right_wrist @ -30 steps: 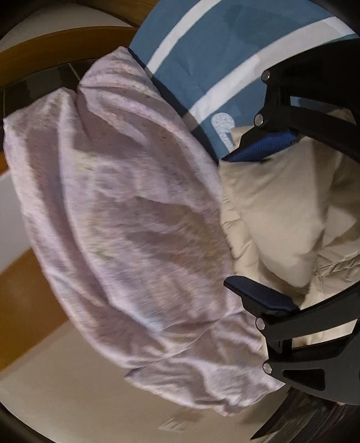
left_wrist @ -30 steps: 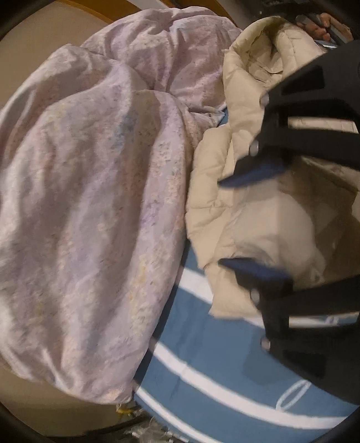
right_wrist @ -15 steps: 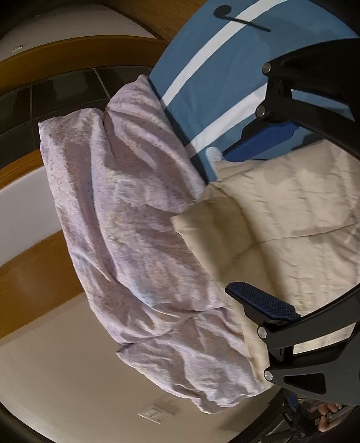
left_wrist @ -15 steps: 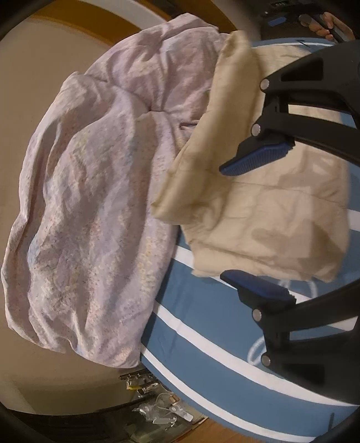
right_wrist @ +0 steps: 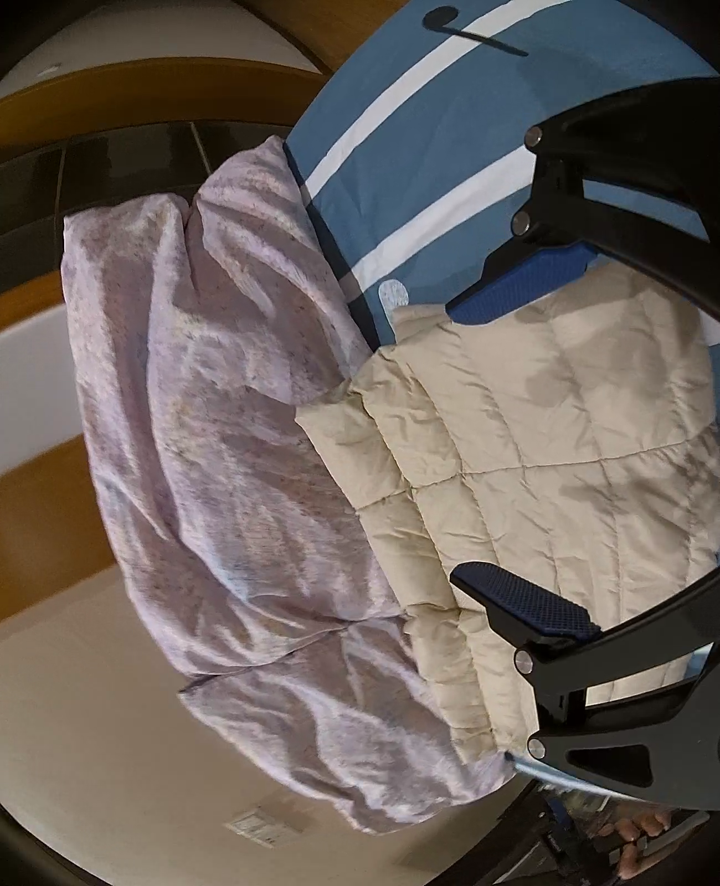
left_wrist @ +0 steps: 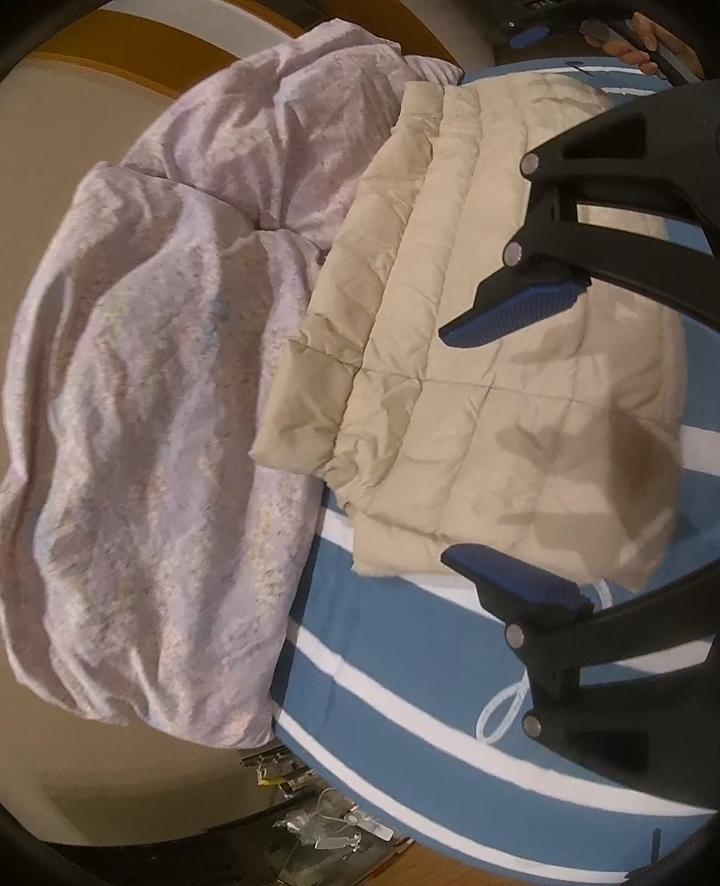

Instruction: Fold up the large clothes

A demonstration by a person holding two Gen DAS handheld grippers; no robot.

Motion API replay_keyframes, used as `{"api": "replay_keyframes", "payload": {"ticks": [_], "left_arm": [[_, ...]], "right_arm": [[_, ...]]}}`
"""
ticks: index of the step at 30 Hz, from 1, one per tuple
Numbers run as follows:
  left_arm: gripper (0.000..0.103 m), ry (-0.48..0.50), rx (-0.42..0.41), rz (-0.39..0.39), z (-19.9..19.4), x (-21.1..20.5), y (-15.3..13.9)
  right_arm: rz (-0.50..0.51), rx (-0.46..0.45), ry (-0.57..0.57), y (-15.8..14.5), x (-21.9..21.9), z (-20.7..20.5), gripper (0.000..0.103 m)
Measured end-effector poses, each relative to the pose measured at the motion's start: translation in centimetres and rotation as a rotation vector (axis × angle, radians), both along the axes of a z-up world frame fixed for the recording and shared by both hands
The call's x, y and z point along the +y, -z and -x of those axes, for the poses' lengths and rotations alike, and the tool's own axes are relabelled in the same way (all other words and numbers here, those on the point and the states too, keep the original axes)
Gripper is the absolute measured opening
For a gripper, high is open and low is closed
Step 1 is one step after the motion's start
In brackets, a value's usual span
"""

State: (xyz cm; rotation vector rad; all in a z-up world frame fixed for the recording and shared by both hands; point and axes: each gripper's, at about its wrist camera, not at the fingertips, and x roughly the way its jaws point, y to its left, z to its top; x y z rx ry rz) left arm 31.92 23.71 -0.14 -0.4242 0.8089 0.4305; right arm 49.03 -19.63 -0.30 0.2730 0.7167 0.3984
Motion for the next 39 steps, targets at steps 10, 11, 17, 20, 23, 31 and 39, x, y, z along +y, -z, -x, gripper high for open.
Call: {"api": "replay_keyframes", "payload": {"ticks": [10,11,17,20,23,31,39], "left_arm": [[0.073,-0.012,0.052,-0.045,-5.6,0.5,5.0],[0.073,-0.018,0.055,-0.067,-6.0,0.6,5.4],[0.077,-0.046,0.082,-0.198,-7.3,1.1,7.7],[0.082,-0.059,0.08,-0.205,-7.5,1.6,8.5],[0.084,-0.064,0.081,-0.205,-7.8,1.8,9.2],[0.09,-0.068,0.104,-0.168,-8.5,2.6,10.4],[0.093,-0.07,0.112,-0.136,-8.6,3.1,10.8]], "right_arm": [[0.191,-0.007,0.039,3.7,3.7,-4.6,0.088],[0.218,-0.007,0.048,4.3,4.0,-5.0,0.088],[0.25,0.046,0.071,7.6,4.5,-6.8,0.088],[0.258,0.058,0.075,8.5,4.9,-7.3,0.089],[0.276,0.091,0.07,8.9,5.3,-8.0,0.089],[0.33,0.142,0.065,9.9,5.9,-8.9,0.091],[0.317,0.155,0.06,10.5,5.7,-9.5,0.092]]}}
